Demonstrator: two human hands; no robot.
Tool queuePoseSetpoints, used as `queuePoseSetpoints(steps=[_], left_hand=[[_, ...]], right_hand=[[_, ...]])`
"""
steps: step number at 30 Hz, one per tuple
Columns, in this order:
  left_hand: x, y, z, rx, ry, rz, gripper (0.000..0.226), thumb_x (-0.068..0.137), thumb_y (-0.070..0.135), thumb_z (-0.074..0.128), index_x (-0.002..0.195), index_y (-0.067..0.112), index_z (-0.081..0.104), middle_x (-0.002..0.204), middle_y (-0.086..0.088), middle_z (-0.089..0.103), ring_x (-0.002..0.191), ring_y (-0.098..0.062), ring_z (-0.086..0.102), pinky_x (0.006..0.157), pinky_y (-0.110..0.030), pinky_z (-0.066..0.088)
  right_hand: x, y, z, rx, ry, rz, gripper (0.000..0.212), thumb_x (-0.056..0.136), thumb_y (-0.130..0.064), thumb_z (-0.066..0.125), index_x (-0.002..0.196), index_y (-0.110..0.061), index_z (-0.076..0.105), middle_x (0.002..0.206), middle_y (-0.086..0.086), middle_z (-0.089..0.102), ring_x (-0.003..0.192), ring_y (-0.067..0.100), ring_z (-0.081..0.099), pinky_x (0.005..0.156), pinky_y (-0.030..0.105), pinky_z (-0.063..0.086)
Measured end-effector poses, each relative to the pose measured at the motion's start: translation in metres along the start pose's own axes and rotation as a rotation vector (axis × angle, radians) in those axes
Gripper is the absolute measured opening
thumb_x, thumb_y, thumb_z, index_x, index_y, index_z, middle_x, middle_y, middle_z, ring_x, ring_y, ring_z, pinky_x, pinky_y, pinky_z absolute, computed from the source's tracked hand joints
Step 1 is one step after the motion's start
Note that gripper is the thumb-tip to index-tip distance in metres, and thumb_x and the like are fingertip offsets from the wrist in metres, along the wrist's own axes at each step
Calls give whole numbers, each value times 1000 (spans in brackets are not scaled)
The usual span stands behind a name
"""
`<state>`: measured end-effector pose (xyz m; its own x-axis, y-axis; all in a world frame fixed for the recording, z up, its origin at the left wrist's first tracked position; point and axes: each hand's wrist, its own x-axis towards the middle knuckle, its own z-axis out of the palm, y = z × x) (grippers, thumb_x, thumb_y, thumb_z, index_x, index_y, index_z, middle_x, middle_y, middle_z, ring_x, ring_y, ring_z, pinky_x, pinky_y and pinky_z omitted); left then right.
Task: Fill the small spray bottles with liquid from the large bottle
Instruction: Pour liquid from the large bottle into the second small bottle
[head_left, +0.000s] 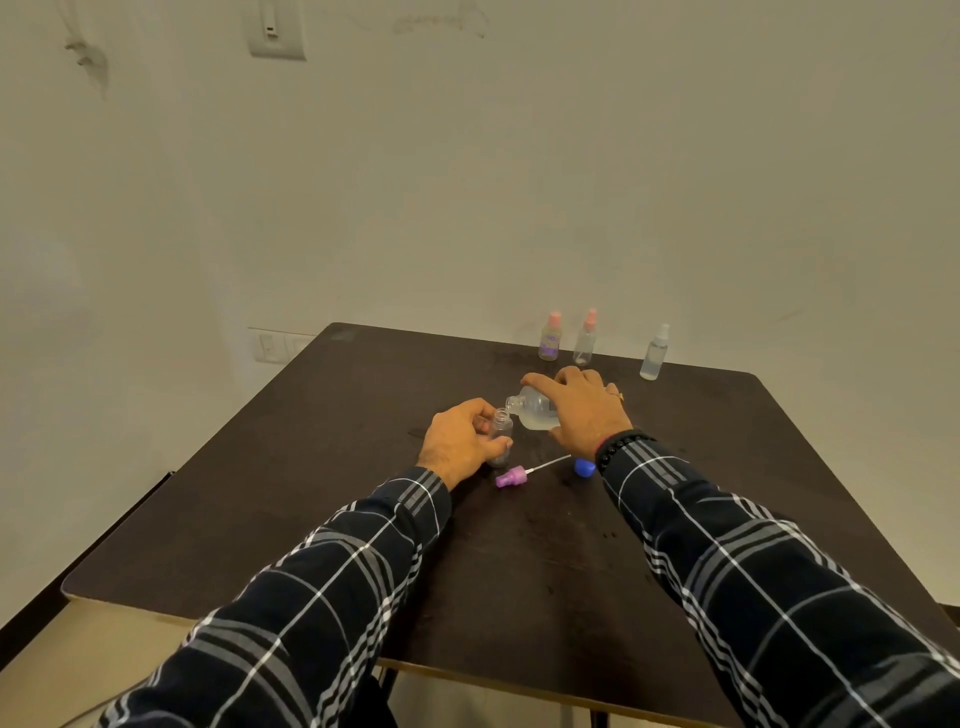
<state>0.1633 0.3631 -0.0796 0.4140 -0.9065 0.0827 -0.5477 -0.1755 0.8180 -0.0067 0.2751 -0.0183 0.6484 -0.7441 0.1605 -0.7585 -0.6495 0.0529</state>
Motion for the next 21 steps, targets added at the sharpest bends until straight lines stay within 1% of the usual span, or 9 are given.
queuePoseSetpoints(steps=[8,14,21], left_hand=[[1,0,0,1,1,8,34,80,29,83,110,25,67,96,5,69,95,-11,66,90,-32,56],[1,0,1,12,-1,5,36,80,30,84,111,26,66,96,6,71,94,-9,67,92,-36,57],[1,-1,1,7,4,9,38,80,29,84,113,24,66,96,7,71,93,-8,67,92,-35,58]], right_hand=[[1,-1,-3,-17,-4,0,78,87,-23,73,147,-47,29,132,3,45,127,30,43,106,62,37],[1,-1,-3,-19,-11,3,79,87,-23,73,147,-47,29,133,4,45,128,30,42,107,62,37],[1,-2,-4,-18,-16,7,79,86,-23,74,147,-47,29,133,4,45,128,30,42,107,62,37]])
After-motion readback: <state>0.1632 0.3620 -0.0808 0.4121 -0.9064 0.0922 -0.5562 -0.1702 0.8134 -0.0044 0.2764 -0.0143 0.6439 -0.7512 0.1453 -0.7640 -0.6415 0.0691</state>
